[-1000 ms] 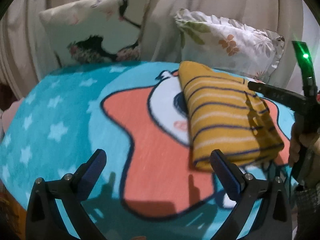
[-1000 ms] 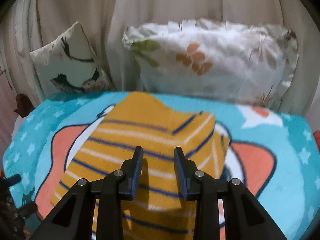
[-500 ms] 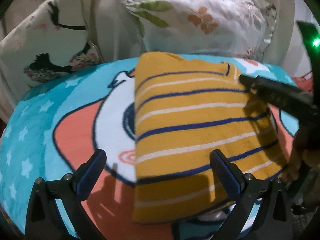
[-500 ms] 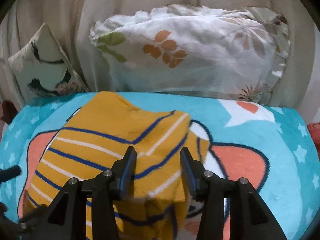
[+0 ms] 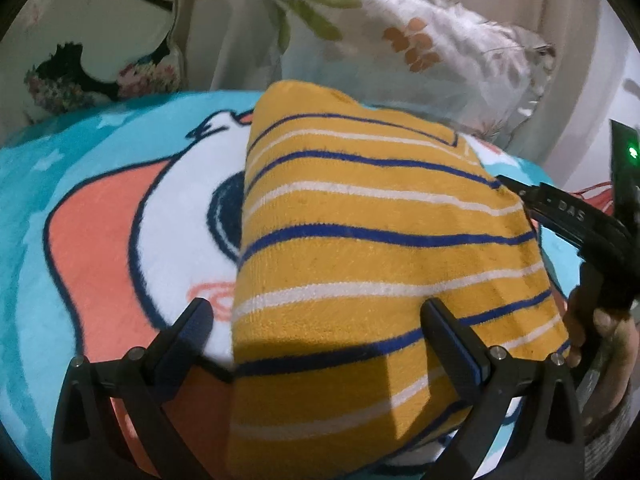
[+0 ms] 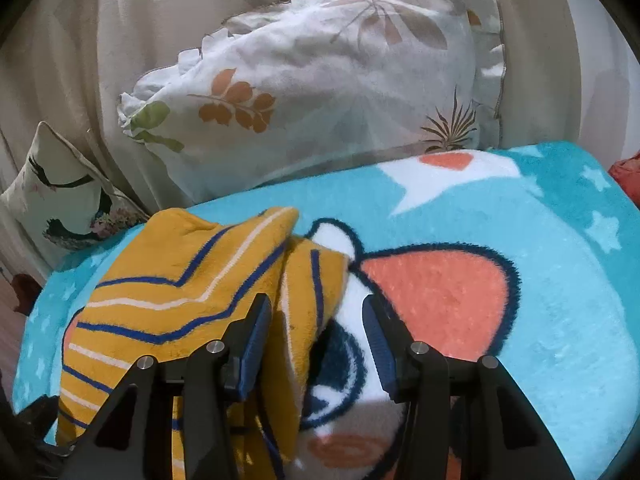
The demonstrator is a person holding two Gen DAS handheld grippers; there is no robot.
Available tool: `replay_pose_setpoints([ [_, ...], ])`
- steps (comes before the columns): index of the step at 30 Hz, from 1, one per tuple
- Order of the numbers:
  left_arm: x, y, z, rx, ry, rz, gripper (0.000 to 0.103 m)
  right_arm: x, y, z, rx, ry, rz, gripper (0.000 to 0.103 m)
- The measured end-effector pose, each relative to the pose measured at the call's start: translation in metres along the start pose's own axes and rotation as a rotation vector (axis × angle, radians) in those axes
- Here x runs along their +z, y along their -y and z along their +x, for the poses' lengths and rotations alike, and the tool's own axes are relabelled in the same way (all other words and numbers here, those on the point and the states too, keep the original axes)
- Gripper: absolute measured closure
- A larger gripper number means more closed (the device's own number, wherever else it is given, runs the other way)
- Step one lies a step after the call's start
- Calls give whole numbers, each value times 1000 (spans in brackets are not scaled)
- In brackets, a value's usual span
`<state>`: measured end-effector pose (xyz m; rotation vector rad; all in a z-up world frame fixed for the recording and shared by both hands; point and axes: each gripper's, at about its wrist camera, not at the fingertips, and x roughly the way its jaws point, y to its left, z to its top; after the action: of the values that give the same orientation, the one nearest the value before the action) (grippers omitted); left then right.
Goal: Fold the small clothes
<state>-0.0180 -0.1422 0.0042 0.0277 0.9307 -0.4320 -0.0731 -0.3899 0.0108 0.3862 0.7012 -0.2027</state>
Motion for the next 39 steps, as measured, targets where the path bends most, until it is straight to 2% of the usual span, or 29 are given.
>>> replay_pose_setpoints([
  [7, 2, -2, 2, -33, 0, -11, 0, -2, 2, 13, 19, -58, -1, 48],
  [11, 3, -4, 4, -46, 0, -17, 0, -1, 11, 18, 46, -84, 43, 44],
  [25, 5, -7, 4, -74, 6, -28, 0, -1, 13, 21, 61, -84, 63, 41],
  [28, 2, -3, -3, -28, -1, -7, 0, -1, 10, 17, 27, -82, 48, 41],
  [30, -3, 3, -23, 33, 45, 26, 0, -4, 1, 2, -14, -74, 28, 41],
  [32, -11, 6, -54, 114, 147, 58, 0, -11, -9, -24, 11, -41, 14, 40],
  [34, -16, 5, -77, 165, 218, 64, 0, -19, -18, -45, -3, -20, 0, 38],
  [36, -22, -1, -106, 227, 312, 32, 0, -28, -24, -64, -16, 6, -10, 36],
  [39, -32, -11, -141, 243, 414, -40, 0, -43, -36, -88, -21, 35, -20, 35],
])
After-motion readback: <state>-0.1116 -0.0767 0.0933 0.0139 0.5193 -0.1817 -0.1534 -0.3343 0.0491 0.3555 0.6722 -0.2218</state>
